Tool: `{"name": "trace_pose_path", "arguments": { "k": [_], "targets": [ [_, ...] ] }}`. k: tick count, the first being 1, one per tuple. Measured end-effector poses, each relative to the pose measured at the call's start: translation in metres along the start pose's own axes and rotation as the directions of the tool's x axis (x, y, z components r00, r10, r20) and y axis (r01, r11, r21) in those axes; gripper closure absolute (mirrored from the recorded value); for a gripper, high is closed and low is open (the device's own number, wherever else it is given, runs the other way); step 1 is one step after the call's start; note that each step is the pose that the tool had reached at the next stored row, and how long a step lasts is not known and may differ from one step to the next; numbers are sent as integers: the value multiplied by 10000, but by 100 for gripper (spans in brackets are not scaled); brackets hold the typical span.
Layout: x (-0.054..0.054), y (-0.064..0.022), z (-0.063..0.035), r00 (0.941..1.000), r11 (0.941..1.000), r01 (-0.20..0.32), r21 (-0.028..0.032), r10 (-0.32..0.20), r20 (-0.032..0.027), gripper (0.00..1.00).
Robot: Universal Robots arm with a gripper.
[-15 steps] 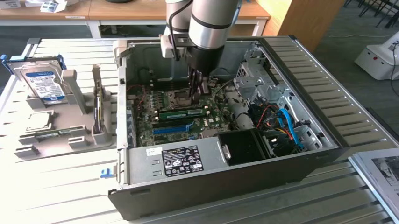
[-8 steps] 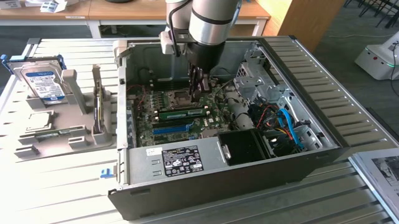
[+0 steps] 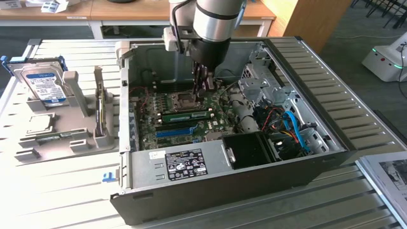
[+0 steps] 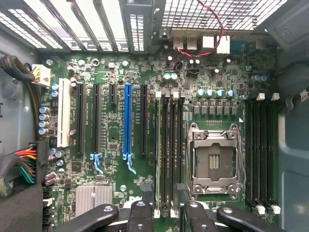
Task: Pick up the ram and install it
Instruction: 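Insert the ram into the slot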
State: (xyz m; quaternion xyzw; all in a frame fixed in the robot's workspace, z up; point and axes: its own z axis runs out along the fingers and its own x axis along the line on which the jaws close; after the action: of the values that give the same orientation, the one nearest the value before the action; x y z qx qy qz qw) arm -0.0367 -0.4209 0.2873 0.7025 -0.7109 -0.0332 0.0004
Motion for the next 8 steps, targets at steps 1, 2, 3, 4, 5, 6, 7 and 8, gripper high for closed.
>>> {"name": "trace_pose_path", "arguments": {
  "k": [1, 2, 3, 4, 5, 6, 7, 8],
  "targets": [
    [0, 0, -12, 10000, 10000, 0, 0, 0, -1, 69],
    [-1, 1, -23, 10000, 10000, 0, 0, 0, -1, 69],
    [-2, 2, -35, 10000, 10000, 0, 0, 0, -1, 69],
    [-2, 2, -47, 10000, 10000, 0, -1, 0, -1, 69],
    [-3, 3, -59, 10000, 10000, 0, 0, 0, -2, 69],
    [-3, 3, -70, 10000, 10000, 0, 0, 0, -3, 69],
    [-4, 4, -82, 10000, 10000, 0, 0, 0, -4, 69],
    [-4, 4, -93, 10000, 10000, 0, -1, 0, -6, 69]
  ]
}}
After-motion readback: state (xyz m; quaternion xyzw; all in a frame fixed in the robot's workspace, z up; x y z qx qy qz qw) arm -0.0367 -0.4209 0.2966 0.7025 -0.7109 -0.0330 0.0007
